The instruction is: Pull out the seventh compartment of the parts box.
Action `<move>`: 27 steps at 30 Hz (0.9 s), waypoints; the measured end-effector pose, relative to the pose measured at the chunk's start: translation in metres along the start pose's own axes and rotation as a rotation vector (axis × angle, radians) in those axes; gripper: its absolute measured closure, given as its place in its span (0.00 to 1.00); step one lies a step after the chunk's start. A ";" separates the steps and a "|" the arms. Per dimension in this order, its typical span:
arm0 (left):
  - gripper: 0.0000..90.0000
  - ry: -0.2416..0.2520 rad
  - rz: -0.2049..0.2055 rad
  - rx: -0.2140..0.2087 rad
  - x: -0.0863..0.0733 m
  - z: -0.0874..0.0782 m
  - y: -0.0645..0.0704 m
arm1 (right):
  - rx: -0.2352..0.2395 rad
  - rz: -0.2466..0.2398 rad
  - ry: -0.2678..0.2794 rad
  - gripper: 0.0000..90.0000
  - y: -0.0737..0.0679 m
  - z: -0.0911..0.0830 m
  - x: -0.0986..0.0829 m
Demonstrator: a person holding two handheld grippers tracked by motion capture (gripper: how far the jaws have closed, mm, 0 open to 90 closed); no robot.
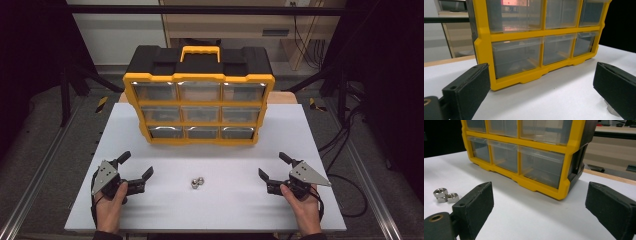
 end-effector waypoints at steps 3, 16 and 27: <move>0.01 -0.004 0.014 0.001 0.000 -0.001 0.002 | -0.008 0.002 -0.004 0.08 0.000 0.000 -0.001; 0.01 -0.055 0.040 -0.018 -0.002 0.002 0.019 | -0.008 0.017 -0.012 0.10 -0.001 0.001 -0.003; 0.02 -0.168 0.155 -0.040 0.006 0.023 0.030 | -0.021 0.000 -0.024 0.08 -0.002 0.002 -0.004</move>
Point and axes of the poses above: each handheld gripper's, and its own axes: z roughly forward along the jaws, x roughly out of its top, y roughly to its right, the point moved 3 cm from there along z, roughly forward along the jaws, and after that the axes turned 11 degrees about -z, right-handed, at the moved point
